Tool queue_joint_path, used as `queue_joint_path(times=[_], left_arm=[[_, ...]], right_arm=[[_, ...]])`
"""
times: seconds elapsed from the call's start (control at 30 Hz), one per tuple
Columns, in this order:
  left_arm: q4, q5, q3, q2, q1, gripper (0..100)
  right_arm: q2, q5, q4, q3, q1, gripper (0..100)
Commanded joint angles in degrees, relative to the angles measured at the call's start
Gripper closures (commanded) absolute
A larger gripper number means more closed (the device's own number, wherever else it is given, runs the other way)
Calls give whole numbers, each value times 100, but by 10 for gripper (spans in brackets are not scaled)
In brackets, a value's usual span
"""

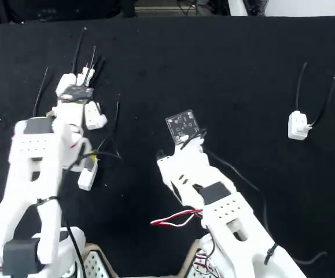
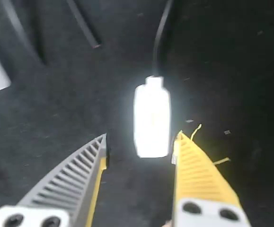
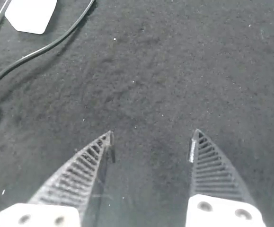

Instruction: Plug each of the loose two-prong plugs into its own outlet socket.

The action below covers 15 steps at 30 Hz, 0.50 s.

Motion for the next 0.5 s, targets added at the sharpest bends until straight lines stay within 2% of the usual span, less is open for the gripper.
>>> queue_joint_path(times=[0.0,0.1,0.23,0.37,0.47], left_arm=[[-536,-642,75,-132,-954,776],[-1345,-659,725,18,-1297,776],[-1618,-352,1279,53,-734,776],[-853,325,884,-229,365,776],[-167,431,312,-536,963,776]], right_arm=[[-180,-35,-141,-57,97,759],[-180,-35,-141,-66,97,759],[-180,-35,-70,-171,149,759],[-180,-53,149,-286,448,759],[-180,-70,132,-286,695,759]])
